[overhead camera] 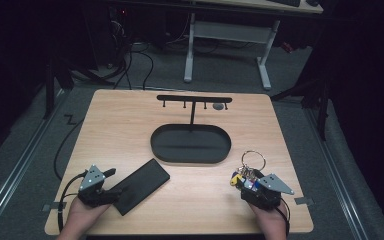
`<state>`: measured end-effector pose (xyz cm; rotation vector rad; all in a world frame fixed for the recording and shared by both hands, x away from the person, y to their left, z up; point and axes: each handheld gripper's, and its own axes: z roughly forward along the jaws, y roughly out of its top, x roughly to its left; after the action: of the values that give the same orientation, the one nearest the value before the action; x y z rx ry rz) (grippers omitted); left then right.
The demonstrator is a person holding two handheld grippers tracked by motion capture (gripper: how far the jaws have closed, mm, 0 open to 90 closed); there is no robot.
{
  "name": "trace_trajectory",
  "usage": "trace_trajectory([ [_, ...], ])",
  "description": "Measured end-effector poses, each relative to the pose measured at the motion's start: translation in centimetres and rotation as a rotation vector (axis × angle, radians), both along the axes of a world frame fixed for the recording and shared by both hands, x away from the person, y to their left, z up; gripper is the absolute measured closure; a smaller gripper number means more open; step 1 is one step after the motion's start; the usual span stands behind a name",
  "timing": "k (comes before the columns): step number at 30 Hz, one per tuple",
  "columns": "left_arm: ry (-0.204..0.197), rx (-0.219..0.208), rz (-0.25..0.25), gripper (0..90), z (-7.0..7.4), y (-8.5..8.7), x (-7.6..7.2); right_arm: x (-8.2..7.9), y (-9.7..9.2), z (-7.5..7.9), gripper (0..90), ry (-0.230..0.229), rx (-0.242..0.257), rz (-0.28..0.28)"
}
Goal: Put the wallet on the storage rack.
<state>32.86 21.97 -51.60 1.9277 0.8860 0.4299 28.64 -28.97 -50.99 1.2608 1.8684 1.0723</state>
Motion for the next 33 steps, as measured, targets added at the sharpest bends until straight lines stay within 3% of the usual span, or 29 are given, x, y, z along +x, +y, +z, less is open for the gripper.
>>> trace_trajectory([
  [15, 0.004, 0.006, 0.023, 25.9, 0.1, 0.7, 0.3, 0.0, 0.0, 0.0, 27.2, 0.008, 0.001, 0.002],
  [18, 0.005, 0.027, 0.039, 27.7, 0.1, 1.2, 0.4, 0.0, 0.0, 0.0, 27.2, 0.006, 0.0, 0.0],
  [19, 0.016, 0.034, 0.044, 28.2, 0.0, 1.5, 0.5, 0.0, -0.1, 0.0, 27.2, 0.005, 0.0, 0.0],
  [23, 0.142, 0.001, 0.039, 27.2, -0.5, 2.9, 1.3, 0.0, -0.2, 0.0, 27.0, 0.0, 0.004, -0.003],
  [24, 0.211, -0.052, 0.036, 26.4, -0.8, 3.5, 1.7, 0.0, -0.2, 0.0, 27.0, -0.001, 0.005, -0.002],
  [28, 0.257, -0.101, 0.036, 26.5, -1.1, 4.0, 1.8, 0.2, -0.1, 0.1, 27.0, -0.002, 0.004, 0.001],
  [30, 0.28, -0.103, 0.038, 26.7, -1.4, 4.1, 1.8, 0.3, 0.1, 0.1, 27.0, -0.003, 0.003, 0.007],
  [31, 0.31, -0.104, 0.039, 26.5, -1.6, 4.1, 1.8, 0.4, 0.2, 0.1, 27.1, -0.002, 0.001, 0.011],
  [33, 0.32, -0.1, 0.036, 26.5, -1.8, 4.1, 1.8, 0.4, 0.2, 0.1, 27.1, -0.001, 0.003, 0.013],
])
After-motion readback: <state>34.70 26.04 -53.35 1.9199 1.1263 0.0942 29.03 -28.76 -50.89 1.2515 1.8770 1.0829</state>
